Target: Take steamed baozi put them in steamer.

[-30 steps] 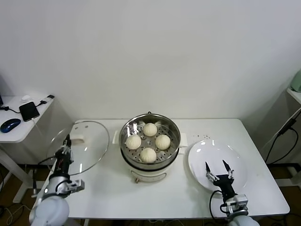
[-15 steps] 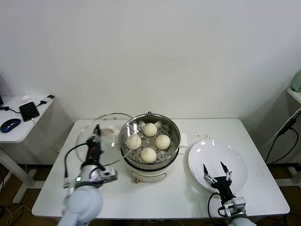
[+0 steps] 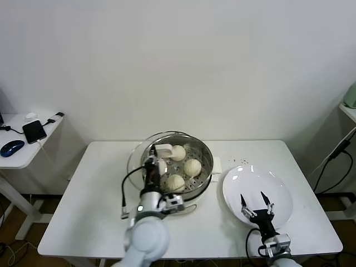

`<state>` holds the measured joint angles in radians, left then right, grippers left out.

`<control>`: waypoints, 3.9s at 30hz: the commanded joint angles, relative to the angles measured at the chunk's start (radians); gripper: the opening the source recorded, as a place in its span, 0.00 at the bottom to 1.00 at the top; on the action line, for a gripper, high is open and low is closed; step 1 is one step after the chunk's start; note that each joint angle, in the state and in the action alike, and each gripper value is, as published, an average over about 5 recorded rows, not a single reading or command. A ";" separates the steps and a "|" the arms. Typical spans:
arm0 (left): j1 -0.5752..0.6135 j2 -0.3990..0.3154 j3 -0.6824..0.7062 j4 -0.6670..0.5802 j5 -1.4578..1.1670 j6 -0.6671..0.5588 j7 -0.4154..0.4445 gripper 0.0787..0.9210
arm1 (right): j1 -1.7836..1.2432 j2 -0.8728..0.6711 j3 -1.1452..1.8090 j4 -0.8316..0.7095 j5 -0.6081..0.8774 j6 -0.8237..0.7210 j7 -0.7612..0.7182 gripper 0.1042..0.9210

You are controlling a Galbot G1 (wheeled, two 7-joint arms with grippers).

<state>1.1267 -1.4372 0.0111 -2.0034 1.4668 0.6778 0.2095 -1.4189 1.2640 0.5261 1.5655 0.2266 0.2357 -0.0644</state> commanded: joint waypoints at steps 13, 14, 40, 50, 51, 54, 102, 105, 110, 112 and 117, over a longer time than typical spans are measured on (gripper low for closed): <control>-0.104 -0.172 0.107 0.237 0.203 0.045 0.028 0.07 | -0.001 -0.004 0.005 -0.026 0.022 0.046 0.034 0.88; -0.102 -0.171 0.106 0.240 0.205 0.045 0.028 0.07 | -0.001 -0.004 0.006 -0.026 0.023 0.047 0.035 0.88; -0.088 -0.141 0.054 0.284 0.210 0.029 -0.018 0.07 | -0.006 0.008 0.011 -0.036 -0.007 0.078 0.045 0.88; -0.079 -0.137 0.078 0.247 0.169 0.018 -0.007 0.12 | -0.018 0.010 0.015 -0.025 -0.019 0.090 0.034 0.88; -0.077 -0.134 0.083 0.237 0.162 0.017 -0.002 0.15 | -0.019 0.010 0.015 -0.023 -0.020 0.088 0.031 0.88; -0.065 -0.118 0.098 0.201 0.131 0.014 0.016 0.25 | -0.023 0.010 0.016 -0.017 -0.022 0.085 0.023 0.88; 0.345 0.192 -0.539 0.345 -1.817 -0.878 -0.264 0.88 | -0.059 0.015 0.006 0.019 0.068 0.135 0.090 0.88; 0.351 0.184 -0.533 0.350 -1.797 -0.891 -0.264 0.88 | -0.061 0.016 0.004 0.019 0.074 0.134 0.090 0.88; 0.364 0.179 -0.525 0.350 -1.776 -0.910 -0.255 0.88 | -0.061 0.019 0.001 0.019 0.075 0.131 0.089 0.88; 0.367 0.177 -0.523 0.347 -1.772 -0.914 -0.251 0.88 | -0.061 0.019 0.000 0.018 0.076 0.130 0.089 0.88; 0.369 0.173 -0.524 0.337 -1.769 -0.918 -0.249 0.88 | -0.061 0.020 -0.002 0.019 0.078 0.128 0.089 0.88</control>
<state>1.4810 -1.2644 -0.5013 -1.6940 -0.2768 -0.2017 -0.0512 -1.4798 1.2835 0.5254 1.5835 0.2992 0.3653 0.0213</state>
